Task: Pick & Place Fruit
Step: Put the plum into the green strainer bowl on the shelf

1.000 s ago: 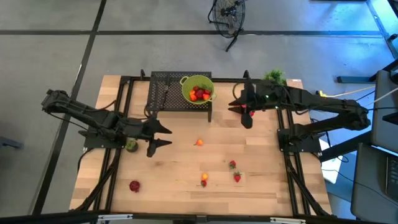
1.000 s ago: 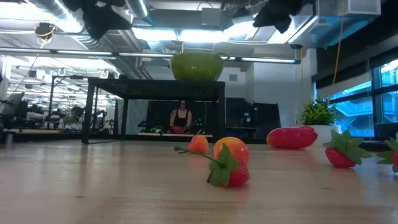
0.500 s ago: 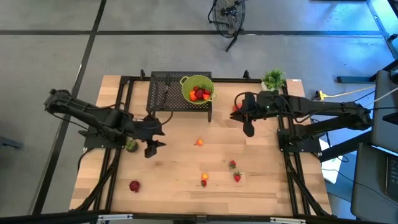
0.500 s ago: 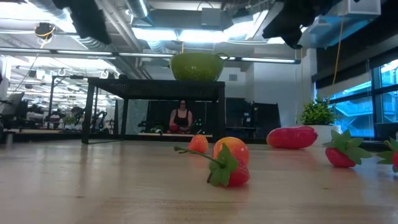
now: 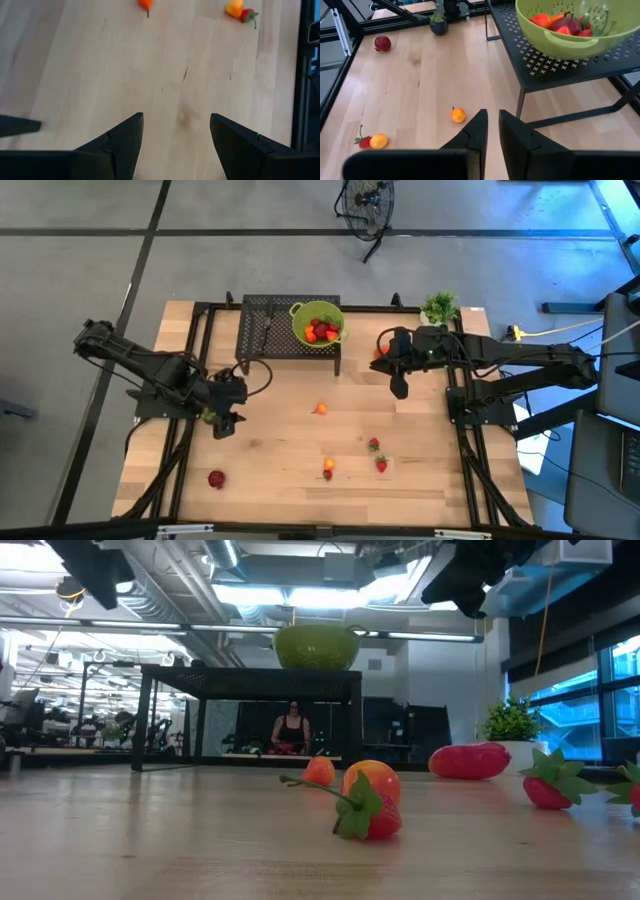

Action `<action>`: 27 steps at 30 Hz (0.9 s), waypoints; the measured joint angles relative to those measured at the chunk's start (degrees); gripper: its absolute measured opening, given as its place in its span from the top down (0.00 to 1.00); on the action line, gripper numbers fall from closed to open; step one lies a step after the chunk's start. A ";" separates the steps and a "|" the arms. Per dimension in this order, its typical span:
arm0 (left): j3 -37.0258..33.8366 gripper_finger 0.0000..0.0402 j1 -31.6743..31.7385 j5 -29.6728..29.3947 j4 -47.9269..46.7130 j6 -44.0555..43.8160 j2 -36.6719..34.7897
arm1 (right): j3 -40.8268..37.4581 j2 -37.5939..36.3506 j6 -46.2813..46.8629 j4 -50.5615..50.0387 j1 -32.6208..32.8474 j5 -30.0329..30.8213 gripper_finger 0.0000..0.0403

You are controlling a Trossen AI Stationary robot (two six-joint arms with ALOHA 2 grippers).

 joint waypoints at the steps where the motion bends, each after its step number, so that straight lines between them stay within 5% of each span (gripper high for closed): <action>1: 0.00 0.44 -0.42 0.06 -0.70 -0.84 0.00 | 0.00 0.00 0.02 0.00 0.00 0.00 0.88; 12: 0.00 0.41 -3.40 0.26 -10.62 -13.26 0.00 | 0.00 0.00 0.13 0.04 0.00 0.00 0.85; 27: -0.04 0.20 -5.72 -0.39 -16.03 -14.40 0.00 | 0.00 0.00 0.15 0.86 0.00 0.00 0.83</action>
